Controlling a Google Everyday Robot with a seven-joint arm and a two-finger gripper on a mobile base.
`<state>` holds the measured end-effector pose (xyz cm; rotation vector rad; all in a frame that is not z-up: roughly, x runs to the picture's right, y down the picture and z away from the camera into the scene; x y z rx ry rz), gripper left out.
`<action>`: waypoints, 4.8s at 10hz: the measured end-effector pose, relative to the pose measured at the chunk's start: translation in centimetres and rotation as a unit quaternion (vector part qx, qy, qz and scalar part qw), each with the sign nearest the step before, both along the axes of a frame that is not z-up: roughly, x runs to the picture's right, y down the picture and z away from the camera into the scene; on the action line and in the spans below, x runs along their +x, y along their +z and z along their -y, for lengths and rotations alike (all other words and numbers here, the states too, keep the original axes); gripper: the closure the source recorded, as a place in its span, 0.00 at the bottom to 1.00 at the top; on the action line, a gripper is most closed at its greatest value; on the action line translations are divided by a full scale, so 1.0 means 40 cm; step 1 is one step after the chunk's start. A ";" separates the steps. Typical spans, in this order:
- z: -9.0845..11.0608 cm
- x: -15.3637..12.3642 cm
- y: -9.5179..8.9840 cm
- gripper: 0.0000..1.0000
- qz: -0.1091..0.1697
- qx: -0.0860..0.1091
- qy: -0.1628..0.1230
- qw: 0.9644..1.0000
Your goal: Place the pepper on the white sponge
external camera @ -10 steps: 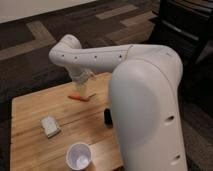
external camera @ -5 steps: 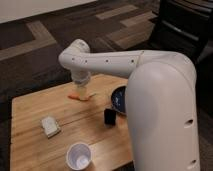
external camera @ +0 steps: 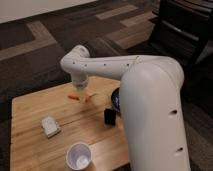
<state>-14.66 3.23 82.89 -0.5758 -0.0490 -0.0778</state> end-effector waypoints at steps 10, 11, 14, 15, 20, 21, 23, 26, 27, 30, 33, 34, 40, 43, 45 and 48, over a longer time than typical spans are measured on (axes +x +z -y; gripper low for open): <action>-0.044 -0.064 0.156 0.35 -0.010 -0.050 0.018 0.999; -0.048 -0.071 0.158 0.42 -0.011 -0.050 0.015 0.999; -0.049 -0.064 0.143 0.84 -0.023 -0.045 0.000 0.999; -0.047 -0.057 0.127 0.98 -0.031 -0.042 -0.008 0.999; 0.043 -0.144 -0.068 1.00 0.012 0.046 -0.075 0.996; 0.049 -0.159 -0.102 1.00 0.025 0.058 -0.087 0.994; 0.048 -0.164 -0.108 1.00 0.028 0.060 -0.090 0.994; 0.047 -0.166 -0.109 1.00 0.029 0.060 -0.090 0.994; 0.047 -0.173 -0.109 1.00 0.033 0.061 -0.093 0.993; 0.035 -0.330 -0.149 1.00 0.107 0.089 -0.139 0.980; -0.030 -0.459 -0.231 1.00 0.191 0.101 -0.211 0.953; -0.071 -0.485 -0.264 1.00 0.218 0.096 -0.242 0.940; -0.245 -0.421 -0.318 1.00 0.274 0.049 -0.350 0.895; -0.278 -0.390 -0.278 1.00 0.268 0.036 -0.355 0.895; -0.288 -0.403 -0.261 1.00 0.277 0.039 -0.361 0.890; -0.304 -0.424 -0.250 1.00 0.286 0.048 -0.375 0.880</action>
